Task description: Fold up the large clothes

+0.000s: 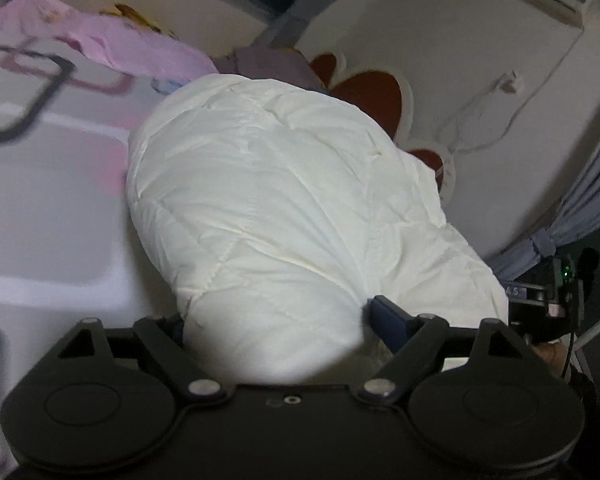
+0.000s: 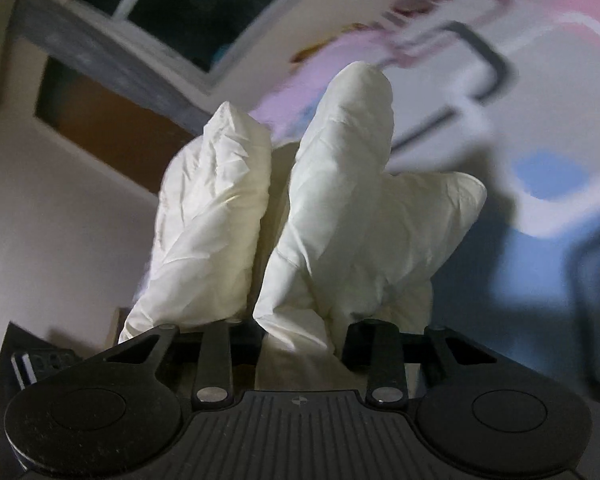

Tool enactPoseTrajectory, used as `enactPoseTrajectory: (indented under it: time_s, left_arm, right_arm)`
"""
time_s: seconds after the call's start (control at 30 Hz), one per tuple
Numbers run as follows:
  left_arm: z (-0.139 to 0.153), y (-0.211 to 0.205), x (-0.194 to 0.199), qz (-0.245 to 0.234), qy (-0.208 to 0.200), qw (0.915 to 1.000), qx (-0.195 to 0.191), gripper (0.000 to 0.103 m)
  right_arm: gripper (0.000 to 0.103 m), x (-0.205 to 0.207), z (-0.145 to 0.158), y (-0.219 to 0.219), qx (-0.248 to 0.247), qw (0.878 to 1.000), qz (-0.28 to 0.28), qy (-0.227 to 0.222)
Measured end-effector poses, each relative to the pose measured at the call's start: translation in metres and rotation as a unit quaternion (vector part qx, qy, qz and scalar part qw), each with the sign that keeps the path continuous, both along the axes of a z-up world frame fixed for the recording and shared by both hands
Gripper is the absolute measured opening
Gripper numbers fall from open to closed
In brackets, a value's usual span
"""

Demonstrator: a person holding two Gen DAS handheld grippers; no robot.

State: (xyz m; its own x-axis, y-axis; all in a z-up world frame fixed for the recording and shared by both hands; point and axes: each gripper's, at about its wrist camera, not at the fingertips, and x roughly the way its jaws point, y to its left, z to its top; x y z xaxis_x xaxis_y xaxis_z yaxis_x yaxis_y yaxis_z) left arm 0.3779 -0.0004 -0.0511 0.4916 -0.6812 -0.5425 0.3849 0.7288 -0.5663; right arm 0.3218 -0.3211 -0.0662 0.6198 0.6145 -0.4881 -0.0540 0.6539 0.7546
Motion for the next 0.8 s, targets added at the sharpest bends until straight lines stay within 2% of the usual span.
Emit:
enactPoseTrajectory:
  time_s: [0.1, 0.23, 0.4, 0.5, 0.63, 0.7, 0.77, 0.8]
  left_arm:
    - [0.004, 0.044, 0.008, 0.018, -0.008, 0.9998, 0.008, 0.085]
    - [0.002, 0.106, 0.021, 0.043, -0.005, 0.9987, 0.028, 0.085]
    - [-0.022, 0.164, 0.028, 0.058, 0.043, 0.9965, 0.043, 0.085]
    - [-0.047, 0.179, 0.026, 0.064, 0.067, 0.9949, 0.040, 0.086]
    - [-0.055, 0.180, 0.022, 0.072, 0.055, 0.9952, 0.036, 0.089]
    - [-0.052, 0.179, 0.024, 0.069, 0.053, 0.9952, 0.044, 0.090]
    - [-0.046, 0.183, 0.025, 0.066, 0.054, 0.9949, 0.053, 0.092]
    - [-0.042, 0.184, 0.025, 0.067, 0.052, 0.9947, 0.059, 0.092]
  right_arm:
    - [0.034, 0.028, 0.005, 0.050, -0.005, 1.000, 0.024, -0.006]
    - [0.034, 0.065, -0.004, 0.119, -0.001, 0.999, 0.050, 0.002]
    - [0.034, 0.087, -0.027, 0.181, -0.007, 0.997, 0.071, 0.030]
    - [0.034, 0.091, -0.049, 0.191, -0.011, 0.996, 0.062, 0.060]
    - [0.034, 0.094, -0.065, 0.181, -0.002, 0.996, 0.041, 0.075]
    - [0.034, 0.090, -0.061, 0.181, -0.019, 0.997, 0.034, 0.070]
    - [0.046, 0.078, -0.049, 0.179, -0.050, 0.997, 0.014, 0.060]
    - [0.047, 0.073, -0.042, 0.175, -0.065, 0.997, 0.003, 0.050]
